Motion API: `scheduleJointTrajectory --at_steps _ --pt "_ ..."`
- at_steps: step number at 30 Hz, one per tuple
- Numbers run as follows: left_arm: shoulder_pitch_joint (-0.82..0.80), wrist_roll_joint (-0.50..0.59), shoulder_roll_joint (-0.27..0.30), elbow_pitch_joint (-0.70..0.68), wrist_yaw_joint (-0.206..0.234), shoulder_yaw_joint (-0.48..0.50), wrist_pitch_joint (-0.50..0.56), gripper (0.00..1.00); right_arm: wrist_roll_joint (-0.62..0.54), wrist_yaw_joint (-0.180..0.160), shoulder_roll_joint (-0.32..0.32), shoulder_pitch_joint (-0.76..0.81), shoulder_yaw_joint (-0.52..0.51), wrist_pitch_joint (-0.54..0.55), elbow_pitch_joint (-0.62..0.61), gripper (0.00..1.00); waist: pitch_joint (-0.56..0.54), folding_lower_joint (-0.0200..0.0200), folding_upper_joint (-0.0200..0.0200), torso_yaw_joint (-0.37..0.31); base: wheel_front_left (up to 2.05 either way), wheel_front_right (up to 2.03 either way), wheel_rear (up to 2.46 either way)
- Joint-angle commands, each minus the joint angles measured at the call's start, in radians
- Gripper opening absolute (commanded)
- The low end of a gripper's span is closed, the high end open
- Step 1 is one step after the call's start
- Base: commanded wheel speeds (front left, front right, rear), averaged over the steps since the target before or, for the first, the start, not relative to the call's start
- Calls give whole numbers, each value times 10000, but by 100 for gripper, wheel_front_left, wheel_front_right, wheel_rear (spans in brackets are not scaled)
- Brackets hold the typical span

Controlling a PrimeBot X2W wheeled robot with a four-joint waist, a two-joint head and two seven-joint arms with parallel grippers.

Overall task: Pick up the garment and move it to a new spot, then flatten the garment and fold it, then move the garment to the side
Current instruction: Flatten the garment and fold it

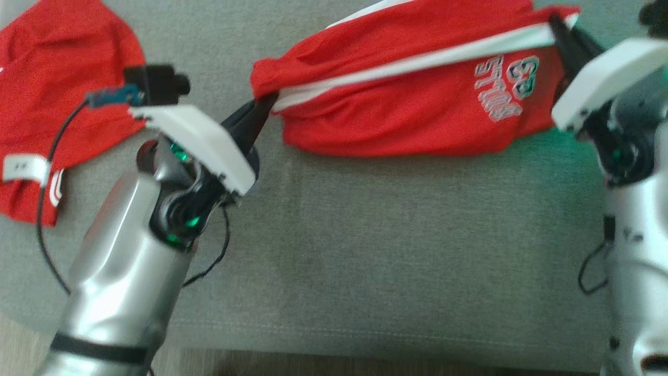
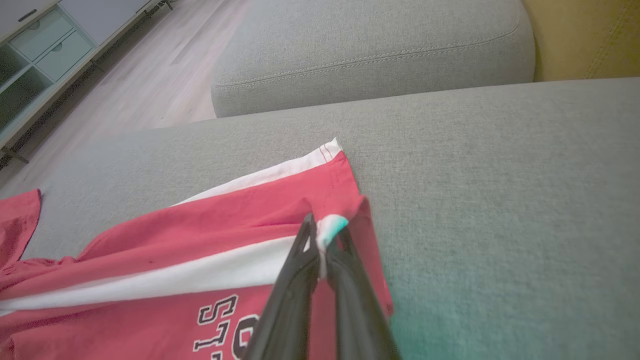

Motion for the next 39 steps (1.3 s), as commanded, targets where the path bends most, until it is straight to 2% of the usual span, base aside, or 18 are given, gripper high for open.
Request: scheduleJointTrajectory --at_steps 1,8,9,10,11,12,13,14,15,21,24,28,34,39 --pt "-704 -47 89 172 -129 333 3 0 7 35 -61 -664 117 -351 251 0 168 -2 0 195 0 0 0" --pt "-1917 -213 -651 1906 -492 214 -245 0 -22 35 -99 -2213 119 -1615 2603 0 353 -2 0 463 0 0 0" --pt "-2050 -218 -724 2131 -550 171 -281 10 -21 35 -97 -2377 137 -1778 2917 0 368 -2 0 488 0 0 0" --pt "-2050 -218 -724 2131 -550 171 -281 10 -21 35 -97 -2377 137 -1778 2917 0 368 -2 0 488 0 0 0" --pt "-2175 -239 -798 2332 -612 134 -326 32 15 35 -80 -2515 182 -1897 3225 0 387 -2 0 510 0 0 0" --pt "-2288 -242 -860 2512 -666 91 -385 74 55 35 -65 -2641 227 -2077 3476 0 405 -2 0 528 0 0 0" --pt "-2390 -227 -914 2661 -717 51 -487 100 69 35 -62 -2743 288 -2305 3683 31 420 -2 0 545 0 0 0" --pt "-2464 -222 -960 2795 -763 19 -595 100 105 35 -47 -2809 366 -2525 3869 78 425 -2 0 556 0 0 0" --pt "-2512 -192 -996 2898 -806 -17 -744 100 163 35 -21 -2845 474 -2762 4011 100 424 -2 0 563 0 0 0" --pt "-2285 528 -935 3049 -913 -207 -2372 100 79 35 -181 -2578 1274 -4807 4153 100 349 -2 0 538 0 0 0" --pt "-1931 1356 -708 2780 -587 -303 -3696 100 -335 35 -322 -2138 1506 -5991 3866 100 231 -2 0 506 0 0 0" --pt "-1248 2319 -382 2225 96 -338 -5214 100 -965 35 -324 -1199 1444 -7113 3109 100 -45 -2 0 425 0 0 0" --pt "42 3586 156 741 1112 34 -5884 100 -1624 35 43 699 1079 -7406 1284 100 -508 -2 0 172 0 0 0" --pt "1338 4481 343 -730 1559 604 -5908 100 -1887 35 381 2343 638 -7014 -367 100 -920 -2 0 -15 0 0 0"
